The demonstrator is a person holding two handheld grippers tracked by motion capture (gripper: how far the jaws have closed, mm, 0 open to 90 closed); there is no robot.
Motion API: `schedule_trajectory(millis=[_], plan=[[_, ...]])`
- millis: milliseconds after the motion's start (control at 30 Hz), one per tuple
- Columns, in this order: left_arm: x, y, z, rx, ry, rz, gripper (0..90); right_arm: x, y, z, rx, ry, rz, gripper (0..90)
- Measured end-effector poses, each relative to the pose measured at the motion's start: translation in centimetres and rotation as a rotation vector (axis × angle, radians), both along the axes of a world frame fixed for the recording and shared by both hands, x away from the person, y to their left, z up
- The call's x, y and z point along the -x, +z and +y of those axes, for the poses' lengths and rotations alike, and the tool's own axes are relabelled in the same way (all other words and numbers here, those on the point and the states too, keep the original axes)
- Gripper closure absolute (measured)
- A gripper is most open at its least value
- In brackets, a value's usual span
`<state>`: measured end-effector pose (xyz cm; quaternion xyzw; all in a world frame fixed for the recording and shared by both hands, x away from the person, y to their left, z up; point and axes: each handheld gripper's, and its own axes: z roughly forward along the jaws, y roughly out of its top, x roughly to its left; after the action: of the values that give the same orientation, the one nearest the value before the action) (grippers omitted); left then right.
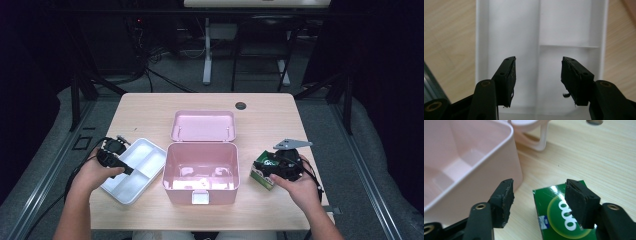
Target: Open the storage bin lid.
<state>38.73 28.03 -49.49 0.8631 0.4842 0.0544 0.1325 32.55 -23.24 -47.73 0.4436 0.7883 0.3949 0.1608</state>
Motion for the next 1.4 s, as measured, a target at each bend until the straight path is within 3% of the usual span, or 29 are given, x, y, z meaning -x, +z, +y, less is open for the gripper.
schedule_trajectory(millis=[33, 100, 133, 167, 400, 600, 767, 867, 967, 1200, 1400], plan=[[0.1, 0.2, 0.0, 0.018, -0.018, -0.008, 43.0, -0.6, 0.2, 0.2, 0.058, 0.034, 0.055, 39.0], [0.3, 0.4, 0.0, 0.027, -0.041, -0.018, 42.4, -0.8, 0.3, 0.4, 0.078, 0.048, 0.071, 39.0], [0.3, 0.4, 0.0, 0.022, -0.048, -0.016, 39.6, -1.2, 0.5, 0.8, 0.149, 0.059, 0.108, 38.7], [0.3, 0.4, 0.1, 0.022, -0.046, -0.015, 39.6, -1.2, 0.5, 0.8, 0.149, 0.059, 0.108, 38.7], [0.4, 0.6, 0.7, 0.036, -0.037, -0.01, 38.7, -3.1, 2.1, 1.7, 0.284, 0.114, 0.209, 28.4], [0.5, 0.7, 0.9, 0.04, -0.035, -0.016, 37.8, -5.1, 2.9, 1.9, 0.352, 0.14, 0.334, 15.4], [0.5, 0.7, 1.1, 0.043, -0.031, -0.015, 37.8, -6.7, 2.6, 1.8, 0.458, 0.147, 0.429, 12.7], [0.5, 0.7, 1.0, 0.054, -0.027, -0.014, 37.5, -7.5, 2.0, 1.7, 0.487, 0.155, 0.494, 10.5], [0.6, 0.9, 0.9, 0.05, -0.028, -0.021, 37.5, -8.3, 1.2, 1.5, 0.523, 0.153, 0.53, 8.1], [0.6, 0.8, 0.8, 0.058, -0.038, -0.021, 37.5, -8.9, 0.3, 1.6, 0.557, 0.15, 0.551, 4.7], [0.5, 0.6, 0.6, 0.069, -0.054, -0.008, 37.4, -8.9, 0.0, 2.1, 0.547, 0.196, 0.564, 6.2]])
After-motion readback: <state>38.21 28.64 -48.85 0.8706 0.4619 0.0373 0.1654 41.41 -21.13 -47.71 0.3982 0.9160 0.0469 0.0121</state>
